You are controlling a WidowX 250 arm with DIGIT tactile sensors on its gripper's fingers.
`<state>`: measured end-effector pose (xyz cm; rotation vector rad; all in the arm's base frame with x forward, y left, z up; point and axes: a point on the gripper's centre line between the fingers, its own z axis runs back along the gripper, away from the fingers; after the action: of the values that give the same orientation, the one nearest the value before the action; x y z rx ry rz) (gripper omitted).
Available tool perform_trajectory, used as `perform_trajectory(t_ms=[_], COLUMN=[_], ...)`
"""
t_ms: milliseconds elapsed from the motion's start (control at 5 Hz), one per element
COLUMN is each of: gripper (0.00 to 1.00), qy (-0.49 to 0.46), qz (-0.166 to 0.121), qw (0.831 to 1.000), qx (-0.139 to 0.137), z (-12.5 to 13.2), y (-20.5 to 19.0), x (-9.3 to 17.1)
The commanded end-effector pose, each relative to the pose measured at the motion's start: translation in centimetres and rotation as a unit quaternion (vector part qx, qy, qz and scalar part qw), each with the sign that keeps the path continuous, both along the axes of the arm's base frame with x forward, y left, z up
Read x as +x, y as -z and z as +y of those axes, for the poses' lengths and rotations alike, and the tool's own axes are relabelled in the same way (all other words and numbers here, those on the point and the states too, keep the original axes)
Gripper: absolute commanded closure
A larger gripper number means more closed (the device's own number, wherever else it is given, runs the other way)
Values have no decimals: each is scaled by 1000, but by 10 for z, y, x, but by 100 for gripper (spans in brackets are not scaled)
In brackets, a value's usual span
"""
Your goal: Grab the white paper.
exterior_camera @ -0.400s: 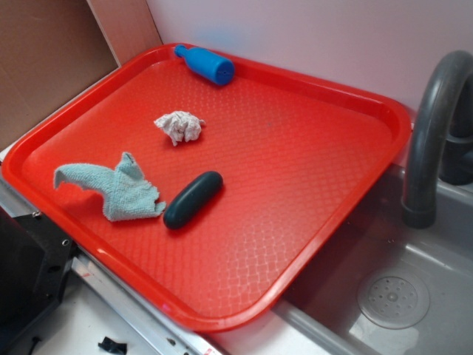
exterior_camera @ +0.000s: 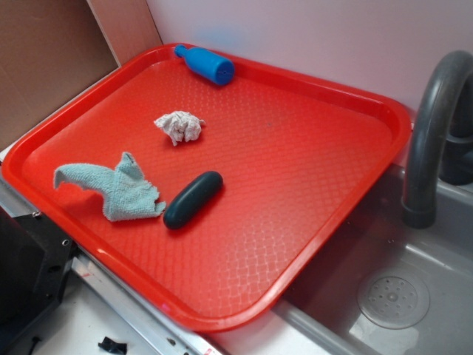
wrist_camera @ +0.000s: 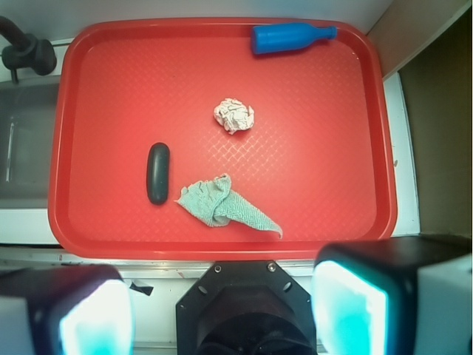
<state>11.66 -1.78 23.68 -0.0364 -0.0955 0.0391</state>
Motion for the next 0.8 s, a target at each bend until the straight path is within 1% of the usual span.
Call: perform_trajectory(t_ms=[0, 200, 400, 600], gripper=[0, 0, 0, 0], qy=[-226, -328, -368, -350], qz=[-72, -92, -91, -65], qw=[971, 940, 925, 934], qx=[3, 26, 23, 31], z=[7, 17, 30, 41], y=[24, 57, 88, 125], x=[32, 62, 93, 119])
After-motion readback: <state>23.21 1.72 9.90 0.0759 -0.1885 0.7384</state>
